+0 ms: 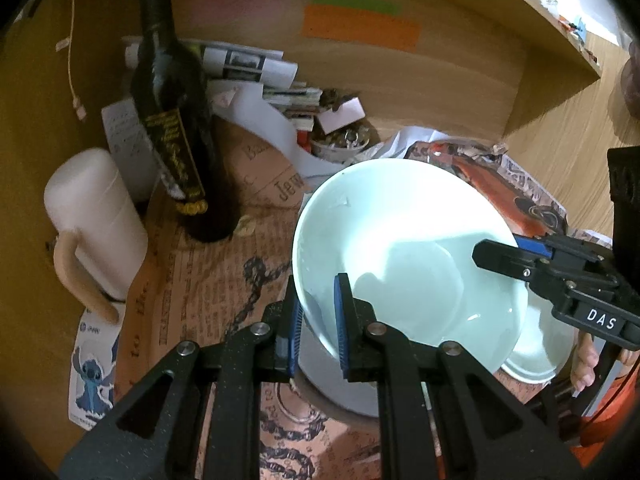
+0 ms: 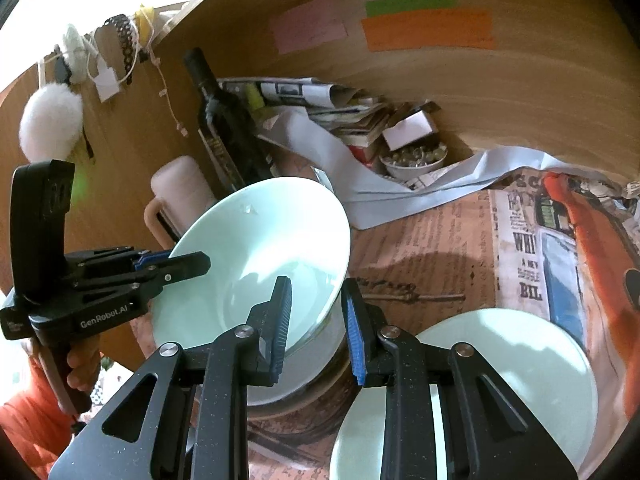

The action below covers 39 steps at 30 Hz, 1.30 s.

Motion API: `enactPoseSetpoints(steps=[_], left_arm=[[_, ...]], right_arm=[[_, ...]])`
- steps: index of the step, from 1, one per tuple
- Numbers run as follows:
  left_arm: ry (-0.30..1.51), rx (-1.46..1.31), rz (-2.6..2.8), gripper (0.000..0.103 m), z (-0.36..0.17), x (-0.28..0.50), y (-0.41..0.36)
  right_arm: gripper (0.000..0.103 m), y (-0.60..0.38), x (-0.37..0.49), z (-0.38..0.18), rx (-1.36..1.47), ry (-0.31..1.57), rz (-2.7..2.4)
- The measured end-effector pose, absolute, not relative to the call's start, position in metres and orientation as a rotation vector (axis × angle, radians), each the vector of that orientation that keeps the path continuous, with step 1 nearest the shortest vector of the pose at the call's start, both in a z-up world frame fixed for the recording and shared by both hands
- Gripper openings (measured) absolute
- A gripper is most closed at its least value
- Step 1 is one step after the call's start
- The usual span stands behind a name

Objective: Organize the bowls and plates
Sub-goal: 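Carry the mint green bowl over the white bowl with both tools, then lower the mint green bowl into the white bowl and open both tools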

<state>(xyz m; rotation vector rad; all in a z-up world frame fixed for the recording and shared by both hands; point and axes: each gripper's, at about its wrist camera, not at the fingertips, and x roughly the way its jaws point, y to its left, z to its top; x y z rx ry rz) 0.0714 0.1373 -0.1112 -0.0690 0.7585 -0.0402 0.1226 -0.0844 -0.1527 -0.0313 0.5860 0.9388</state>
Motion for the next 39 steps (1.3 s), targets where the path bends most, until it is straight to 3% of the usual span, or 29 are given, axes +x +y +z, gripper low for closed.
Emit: enactPoseSetpoints(steps=[39], left_arm=[[0.784, -0.028, 0.002, 0.015, -0.131, 0.055, 0.138]], right_arm=[[0.026, -0.066, 0.112, -0.163, -0.183, 0.561, 0.879]])
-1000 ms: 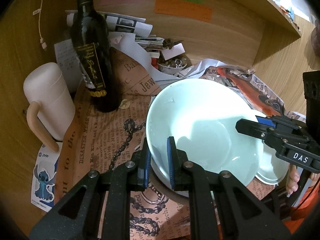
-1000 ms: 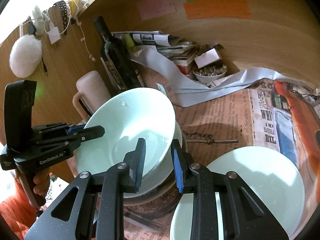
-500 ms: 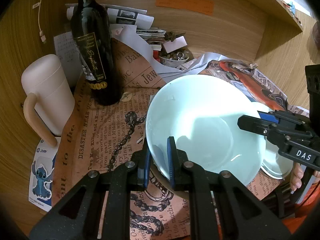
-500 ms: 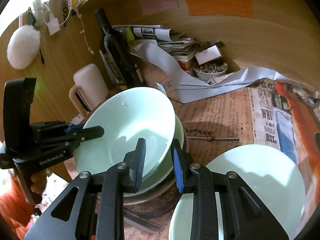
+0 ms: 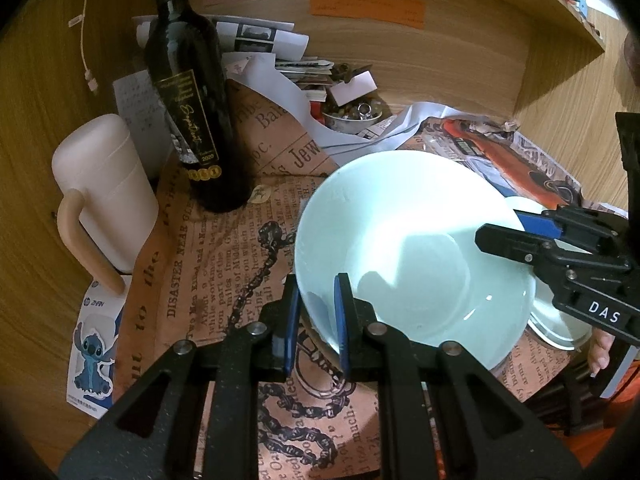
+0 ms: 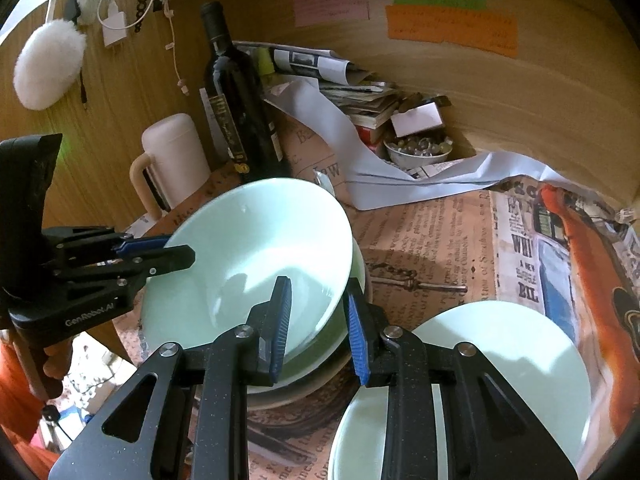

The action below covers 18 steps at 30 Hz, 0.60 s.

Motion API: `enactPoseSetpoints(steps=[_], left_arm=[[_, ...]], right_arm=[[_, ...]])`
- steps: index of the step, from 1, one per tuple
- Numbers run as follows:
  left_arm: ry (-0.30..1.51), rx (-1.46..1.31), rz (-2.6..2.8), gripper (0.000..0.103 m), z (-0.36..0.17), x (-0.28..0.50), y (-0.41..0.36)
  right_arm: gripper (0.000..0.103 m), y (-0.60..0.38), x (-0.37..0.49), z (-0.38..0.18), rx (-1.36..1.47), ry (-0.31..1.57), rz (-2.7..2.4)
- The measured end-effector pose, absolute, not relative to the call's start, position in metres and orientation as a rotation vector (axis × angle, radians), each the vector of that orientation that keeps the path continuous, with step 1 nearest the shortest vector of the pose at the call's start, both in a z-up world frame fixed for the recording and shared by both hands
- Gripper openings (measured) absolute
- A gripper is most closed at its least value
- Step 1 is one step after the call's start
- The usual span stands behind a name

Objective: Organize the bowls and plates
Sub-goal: 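Lower the mint green bowl into the white bowl and open both tools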

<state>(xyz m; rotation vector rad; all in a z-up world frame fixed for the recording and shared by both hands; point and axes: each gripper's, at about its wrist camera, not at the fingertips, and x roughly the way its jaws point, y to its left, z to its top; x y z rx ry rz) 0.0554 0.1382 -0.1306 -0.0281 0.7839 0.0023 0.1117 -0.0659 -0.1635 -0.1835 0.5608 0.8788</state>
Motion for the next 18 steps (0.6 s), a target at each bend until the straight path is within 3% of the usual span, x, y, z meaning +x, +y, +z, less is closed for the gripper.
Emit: enactPoseSetpoints(steps=[10, 13, 14, 17, 18], left_arm=[[0.77, -0.034, -0.017, 0.017, -0.128, 0.052, 0.135], [0.749, -0.058, -0.01, 0.018, -0.123, 0.047, 0.142], [0.745, -0.067, -0.009, 0.024, -0.122, 0.046, 0.145], [0.739, -0.117, -0.007, 0.051, -0.122, 0.044, 0.155], [0.741, -0.13, -0.007, 0.052, -0.123, 0.044, 0.157]], right_arm=[[0.031, -0.067, 0.112, -0.163, -0.198, 0.541, 0.853], [0.038, -0.072, 0.112, -0.161, -0.176, 0.539, 0.848], [0.043, -0.074, 0.113, -0.161, -0.164, 0.541, 0.849], [0.046, -0.08, 0.118, -0.162, -0.129, 0.568, 0.857], [0.046, -0.081, 0.12, -0.163, -0.122, 0.58, 0.86]])
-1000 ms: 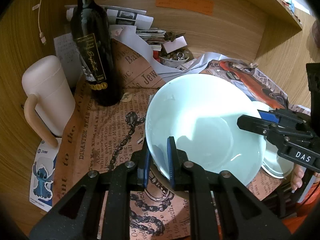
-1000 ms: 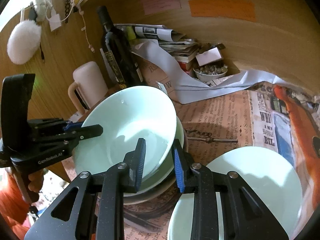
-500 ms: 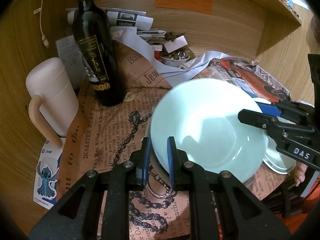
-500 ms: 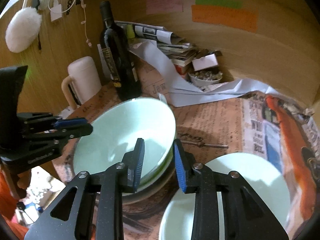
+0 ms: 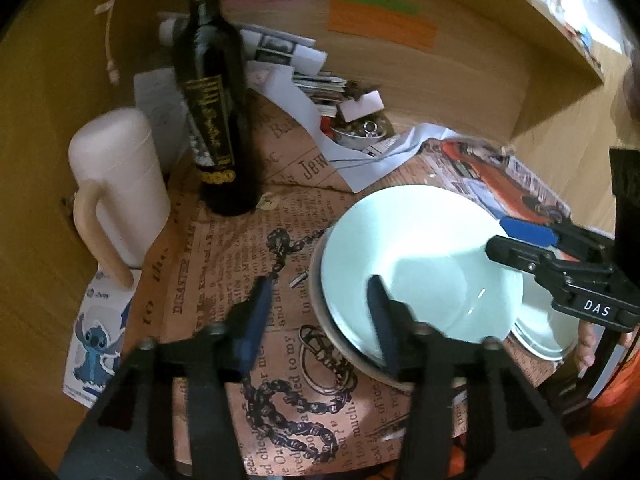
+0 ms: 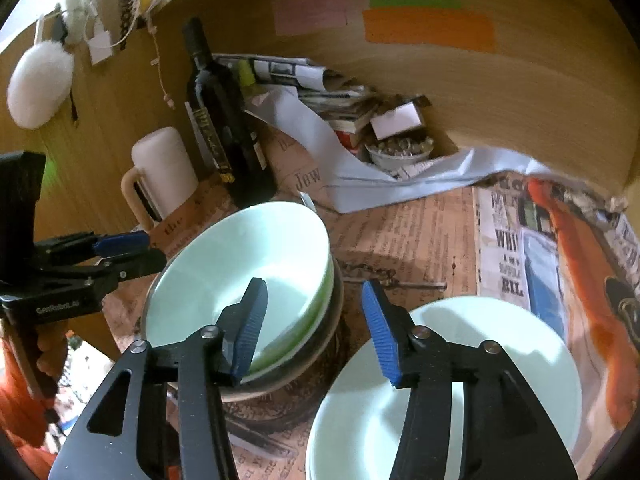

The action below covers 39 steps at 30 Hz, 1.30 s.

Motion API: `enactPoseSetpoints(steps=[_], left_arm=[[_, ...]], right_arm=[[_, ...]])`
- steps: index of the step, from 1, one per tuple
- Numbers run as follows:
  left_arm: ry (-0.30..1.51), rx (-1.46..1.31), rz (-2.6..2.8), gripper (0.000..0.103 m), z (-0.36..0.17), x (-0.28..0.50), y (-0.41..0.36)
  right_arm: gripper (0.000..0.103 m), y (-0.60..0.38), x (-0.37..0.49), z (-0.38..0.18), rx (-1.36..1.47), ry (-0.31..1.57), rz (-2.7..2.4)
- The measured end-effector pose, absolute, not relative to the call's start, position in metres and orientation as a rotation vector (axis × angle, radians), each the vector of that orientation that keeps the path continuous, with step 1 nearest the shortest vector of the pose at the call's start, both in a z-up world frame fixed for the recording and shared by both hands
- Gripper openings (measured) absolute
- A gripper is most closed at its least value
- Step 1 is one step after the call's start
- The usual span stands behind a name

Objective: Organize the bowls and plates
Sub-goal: 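Lower the mint green bowl into the white bowl and open both tools, then close both tools on the mauve bowl rim, gripping the nested bowls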

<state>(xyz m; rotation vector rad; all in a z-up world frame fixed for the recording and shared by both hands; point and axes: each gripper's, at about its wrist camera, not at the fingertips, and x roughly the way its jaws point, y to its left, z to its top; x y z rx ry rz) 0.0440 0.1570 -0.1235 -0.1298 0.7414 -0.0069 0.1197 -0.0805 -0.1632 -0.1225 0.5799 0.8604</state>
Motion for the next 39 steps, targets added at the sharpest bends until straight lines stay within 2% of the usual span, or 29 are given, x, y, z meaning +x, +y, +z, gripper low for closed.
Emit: enactPoseSetpoints(steps=[11, 25, 29, 39], left_arm=[[0.84, -0.212, -0.077, 0.052, -0.148, 0.054, 0.16], [0.86, -0.238, -0.151, 0.052, -0.154, 0.061, 0.154], [0.873, -0.254, -0.18, 0.045, -0.156, 0.063, 0.153], [0.854, -0.198, -0.096, 0.043, -0.156, 0.062, 0.142]], right_arm=[[0.056, -0.075, 0.132, -0.178, -0.035, 0.713, 0.91], [0.055, -0.059, 0.139, -0.189, -0.052, 0.766, 0.944], [0.054, -0.059, 0.138, -0.188, -0.057, 0.759, 0.941], [0.048, -0.059, 0.132, -0.187, -0.042, 0.736, 0.89]])
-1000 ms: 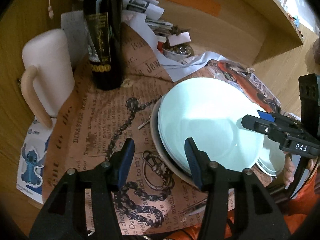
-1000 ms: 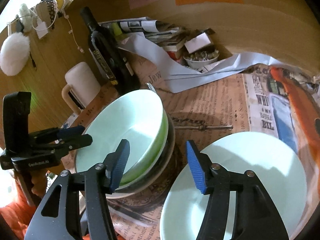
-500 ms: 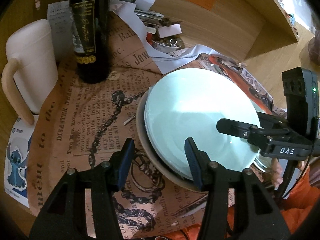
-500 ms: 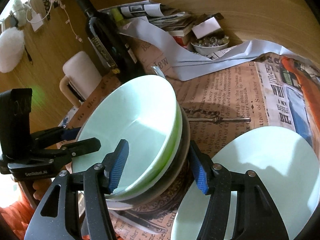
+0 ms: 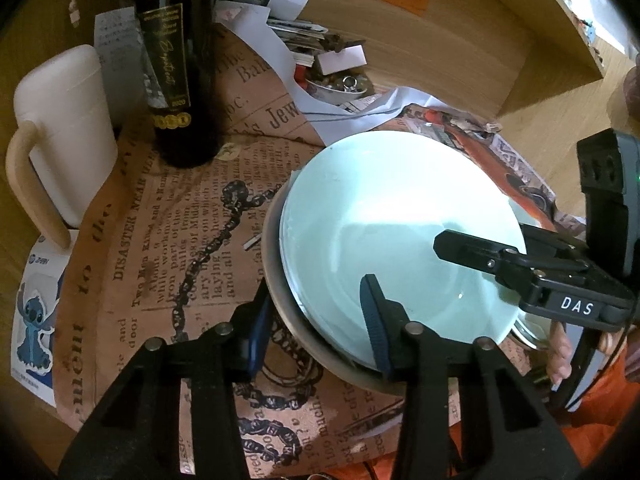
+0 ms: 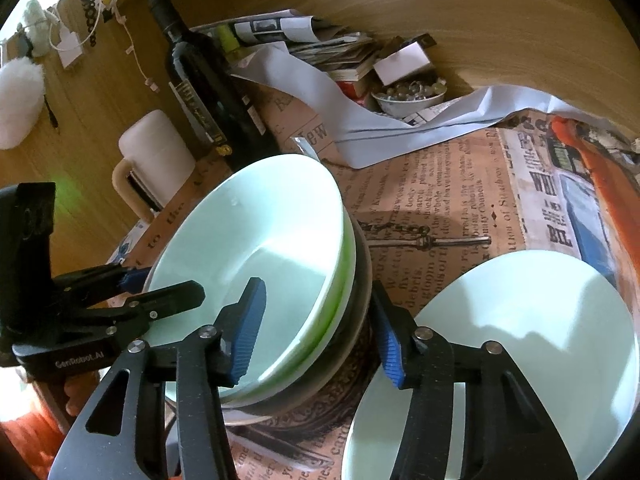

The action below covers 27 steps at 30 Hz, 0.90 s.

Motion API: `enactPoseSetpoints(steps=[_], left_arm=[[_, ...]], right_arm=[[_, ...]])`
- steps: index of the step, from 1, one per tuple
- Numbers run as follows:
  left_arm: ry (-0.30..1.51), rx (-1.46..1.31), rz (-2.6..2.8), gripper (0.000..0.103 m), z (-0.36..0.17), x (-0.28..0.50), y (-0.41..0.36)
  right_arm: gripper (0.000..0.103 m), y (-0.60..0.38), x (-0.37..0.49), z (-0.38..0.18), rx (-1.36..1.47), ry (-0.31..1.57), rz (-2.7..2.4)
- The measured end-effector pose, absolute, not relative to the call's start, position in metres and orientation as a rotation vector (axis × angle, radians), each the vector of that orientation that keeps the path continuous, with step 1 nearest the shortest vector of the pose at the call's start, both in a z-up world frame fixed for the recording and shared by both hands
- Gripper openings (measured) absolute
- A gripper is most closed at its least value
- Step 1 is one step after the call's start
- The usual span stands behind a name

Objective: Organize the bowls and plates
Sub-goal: 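Close both tools on the mauve bowl rim, gripping the nested bowls, then lift the nested bowls with both tools and carry them over the plate stack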

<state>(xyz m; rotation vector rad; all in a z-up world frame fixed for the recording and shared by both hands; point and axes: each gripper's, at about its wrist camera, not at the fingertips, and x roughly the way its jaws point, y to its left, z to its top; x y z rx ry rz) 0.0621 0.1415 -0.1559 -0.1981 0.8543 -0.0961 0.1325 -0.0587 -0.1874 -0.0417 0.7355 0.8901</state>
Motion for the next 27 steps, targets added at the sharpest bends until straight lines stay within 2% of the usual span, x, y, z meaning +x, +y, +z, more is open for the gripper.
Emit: enactPoseSetpoints(steps=[5, 14, 27], left_arm=[[0.842, -0.179, -0.068, 0.042, -0.155, 0.059, 0.138], [0.835, -0.198, -0.057, 0.043, -0.15, 0.059, 0.14], [0.807, -0.177, -0.055, 0.043, -0.144, 0.06, 0.132]], right_arm=[[0.048, -0.059, 0.128, -0.186, -0.054, 0.714, 0.872], [0.041, -0.062, 0.13, -0.185, -0.027, 0.704, 0.861], [0.04, -0.072, 0.132, -0.18, 0.015, 0.67, 0.849]])
